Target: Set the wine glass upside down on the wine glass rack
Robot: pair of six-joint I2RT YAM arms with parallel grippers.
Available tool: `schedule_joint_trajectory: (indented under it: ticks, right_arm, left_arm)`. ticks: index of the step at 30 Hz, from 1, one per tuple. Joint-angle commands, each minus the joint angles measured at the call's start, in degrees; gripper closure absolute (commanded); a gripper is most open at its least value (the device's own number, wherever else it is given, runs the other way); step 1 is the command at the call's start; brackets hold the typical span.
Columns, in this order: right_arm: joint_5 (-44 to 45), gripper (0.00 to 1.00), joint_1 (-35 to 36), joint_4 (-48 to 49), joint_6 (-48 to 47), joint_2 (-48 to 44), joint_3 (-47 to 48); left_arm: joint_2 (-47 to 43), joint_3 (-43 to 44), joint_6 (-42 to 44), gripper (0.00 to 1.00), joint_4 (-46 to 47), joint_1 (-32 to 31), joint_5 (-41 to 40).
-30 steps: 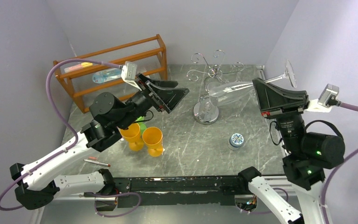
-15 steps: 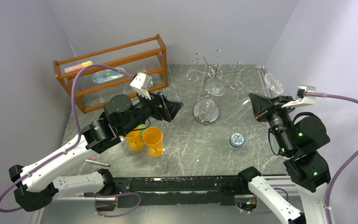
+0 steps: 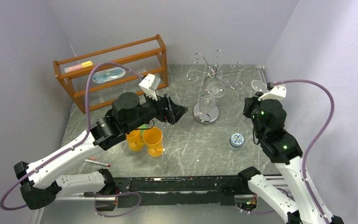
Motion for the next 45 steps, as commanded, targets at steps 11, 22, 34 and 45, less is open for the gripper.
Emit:
schedule_joint_trajectory:
  ticks: [11, 22, 34, 45]
  right_arm:
    - [-7.72, 1.00, -9.38, 16.10, -5.29, 9.87, -1.52]
    - [-26.34, 1.00, -21.52, 25.81, -11.98, 12.57, -7.58]
    - [-59.82, 1.00, -37.53, 39.90, -11.43, 17.49, -10.58]
    - [-77.94, 1.00, -40.08, 52.36, -10.50, 21.71, -17.16]
  left_arm:
    - [5.58, 0.14, -2.60, 0.06, 4.52, 2.11, 12.63]
    - [5.54, -0.03, -2.40, 0.03, 3.83, 4.44, 13.18]
    - [6.11, 2.30, -1.25, 0.03, 0.81, 6.84, 15.80]
    - [6.38, 5.72, 1.04, 0.03, -2.79, 7.85, 16.05]
